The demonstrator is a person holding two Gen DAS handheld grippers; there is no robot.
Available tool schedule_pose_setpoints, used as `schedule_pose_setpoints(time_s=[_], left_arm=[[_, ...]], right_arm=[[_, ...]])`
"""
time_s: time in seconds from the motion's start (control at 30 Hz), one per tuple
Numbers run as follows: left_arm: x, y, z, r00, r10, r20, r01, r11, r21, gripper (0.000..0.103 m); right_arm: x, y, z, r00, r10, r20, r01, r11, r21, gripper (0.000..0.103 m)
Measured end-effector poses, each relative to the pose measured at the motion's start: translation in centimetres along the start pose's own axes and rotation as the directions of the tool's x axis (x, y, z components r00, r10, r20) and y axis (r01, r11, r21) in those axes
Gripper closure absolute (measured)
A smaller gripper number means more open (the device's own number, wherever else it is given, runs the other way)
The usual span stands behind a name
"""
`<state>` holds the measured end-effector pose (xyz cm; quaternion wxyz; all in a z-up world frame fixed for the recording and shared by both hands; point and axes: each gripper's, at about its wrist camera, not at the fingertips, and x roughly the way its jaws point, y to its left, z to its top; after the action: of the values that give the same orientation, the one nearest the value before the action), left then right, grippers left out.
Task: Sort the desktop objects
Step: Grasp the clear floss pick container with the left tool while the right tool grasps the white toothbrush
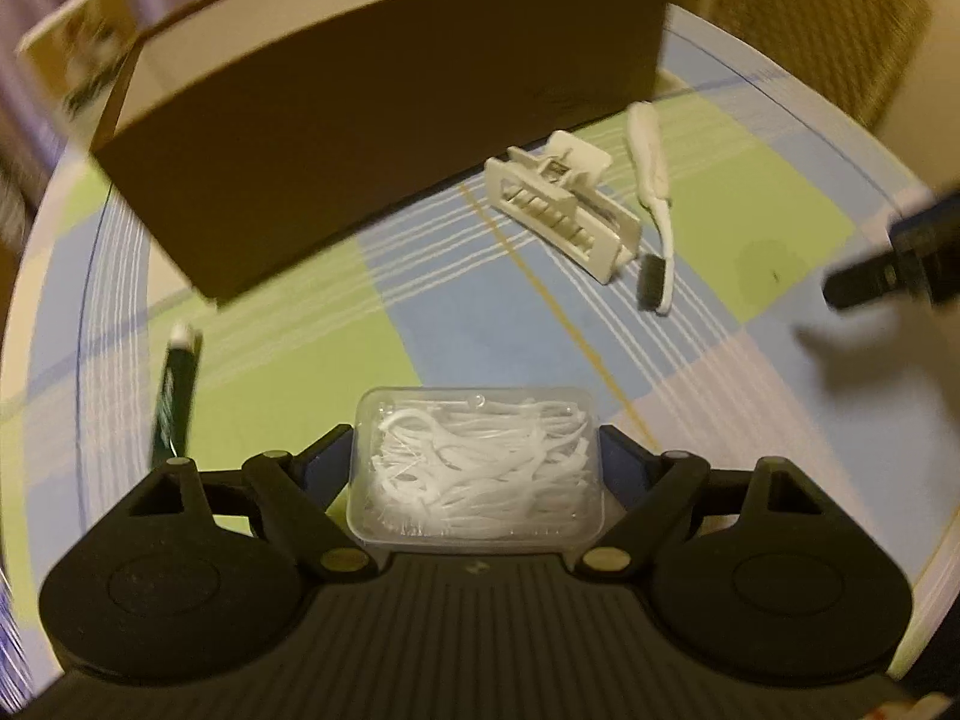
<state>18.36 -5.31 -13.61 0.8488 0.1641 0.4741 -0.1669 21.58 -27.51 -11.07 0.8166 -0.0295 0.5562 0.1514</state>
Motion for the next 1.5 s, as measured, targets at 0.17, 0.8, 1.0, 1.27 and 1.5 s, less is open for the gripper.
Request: schedule_pose_setpoints(time_s=[0.17, 0.8, 1.0, 1.27, 1.5], left_arm=[[-0.3, 1.1, -0.7, 0.999, 0.032, 0.009, -0.033, 0.989, 0.146, 0.019], [1.1, 6.5, -0.1, 0.997, 0.075, -0.024, -0.079, 0.974, -0.211, 0.019], [1.3, 7.1, -0.2, 0.996, 0.078, -0.033, -0.084, 0.968, -0.236, 0.019], [1.2, 7.1, 0.0, 0.996, 0.078, -0.038, -0.085, 0.967, -0.242, 0.019], [1.1, 7.0, -0.1, 0.997, 0.064, -0.036, -0.071, 0.965, -0.252, 0.019]], right_arm=[[0.3, 0.3, 0.3, 1.000, 0.007, 0.001, -0.007, 1.000, -0.009, 0.009], [2.6, 0.6, 5.1, 0.989, 0.053, 0.141, -0.060, 0.997, 0.048, 0.010], [5.2, 1.3, 7.1, 0.983, 0.003, 0.183, -0.012, 0.999, 0.052, 0.029], [7.7, 2.4, 7.0, 0.982, -0.044, 0.181, 0.057, 0.996, -0.069, 0.060], [7.1, 1.6, 5.4, 0.984, 0.002, 0.179, 0.036, 0.978, -0.208, 0.085]])
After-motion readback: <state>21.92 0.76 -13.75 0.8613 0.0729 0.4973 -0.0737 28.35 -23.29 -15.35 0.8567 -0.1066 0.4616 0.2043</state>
